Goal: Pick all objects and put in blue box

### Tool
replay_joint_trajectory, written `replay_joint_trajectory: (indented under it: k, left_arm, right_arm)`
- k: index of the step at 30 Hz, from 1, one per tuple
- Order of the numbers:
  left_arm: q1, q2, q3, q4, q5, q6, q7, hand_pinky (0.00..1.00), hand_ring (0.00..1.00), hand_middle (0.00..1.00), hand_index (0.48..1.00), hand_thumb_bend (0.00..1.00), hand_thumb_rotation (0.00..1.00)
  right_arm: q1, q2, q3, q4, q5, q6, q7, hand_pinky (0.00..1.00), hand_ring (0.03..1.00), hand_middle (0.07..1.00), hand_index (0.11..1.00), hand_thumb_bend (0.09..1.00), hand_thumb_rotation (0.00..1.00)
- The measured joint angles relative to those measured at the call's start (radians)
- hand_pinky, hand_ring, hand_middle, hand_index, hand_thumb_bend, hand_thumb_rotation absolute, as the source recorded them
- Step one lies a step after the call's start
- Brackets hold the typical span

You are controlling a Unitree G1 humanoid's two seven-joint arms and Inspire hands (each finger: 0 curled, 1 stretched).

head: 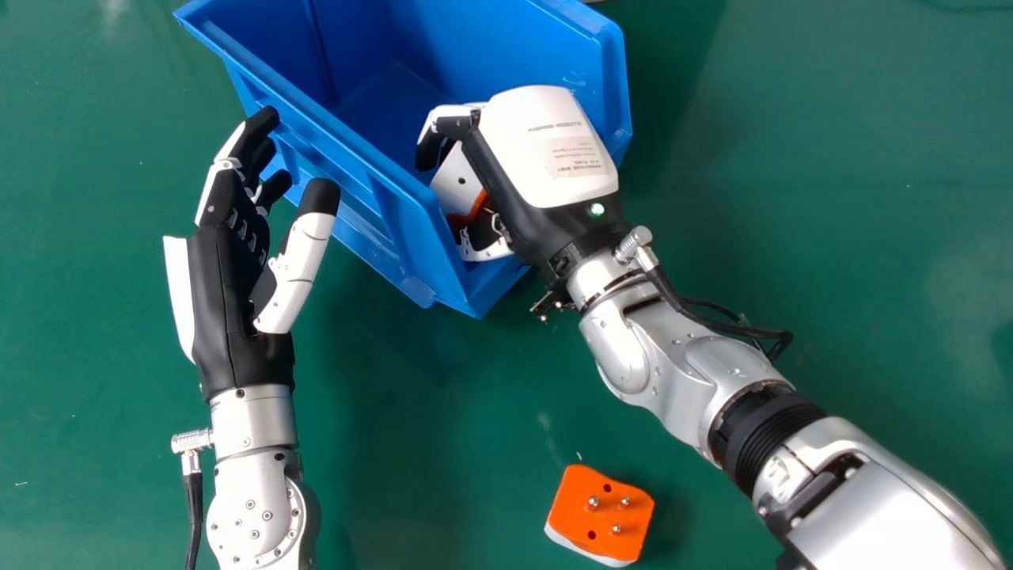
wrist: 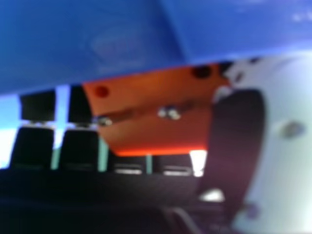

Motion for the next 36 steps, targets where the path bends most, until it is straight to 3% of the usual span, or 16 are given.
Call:
replay_joint_trajectory:
  k: [11,13,18,23,29,36]
  left_arm:
    - [-0.004,0.0,-0.001,0.005,0.007,-0.002,0.008,0.84,0.89,0.9,0.806,0.81,0.6]
    - [-0.005,0.0,-0.001,0.006,0.006,-0.002,0.006,0.84,0.89,0.9,0.806,0.81,0.6]
    - [-0.006,0.0,-0.003,0.009,0.007,-0.002,0.007,0.84,0.89,0.89,0.808,0.81,0.6]
    - [-0.007,0.0,-0.003,0.009,0.004,-0.002,0.004,0.84,0.89,0.9,0.808,0.81,0.6]
    - [-0.008,0.0,-0.003,0.009,0.004,-0.002,0.004,0.84,0.89,0.9,0.807,0.82,0.6]
    - [-0.008,0.0,-0.004,0.008,0.003,-0.001,0.001,0.84,0.89,0.9,0.805,0.83,0.61]
  right_arm:
    - [-0.023,-0.004,0.076,0.044,-0.035,-0.021,-0.109,0.33,0.46,0.512,0.514,0.495,0.0]
    - [-0.024,-0.01,0.086,0.043,-0.04,-0.021,-0.115,0.39,0.515,0.568,0.557,0.55,0.0]
    - [-0.025,-0.016,0.104,0.028,-0.055,0.0,-0.115,0.62,0.755,0.81,0.747,0.765,0.0]
    - [-0.023,-0.013,0.103,0.005,-0.057,0.041,-0.114,0.77,0.897,0.923,0.862,0.856,0.02]
    - [-0.014,-0.018,0.089,-0.044,-0.054,0.07,-0.127,0.92,0.967,0.975,0.949,0.906,0.05]
    - [0.042,-0.054,0.037,-0.18,-0.028,0.073,-0.151,0.99,0.995,0.996,0.992,0.907,0.1]
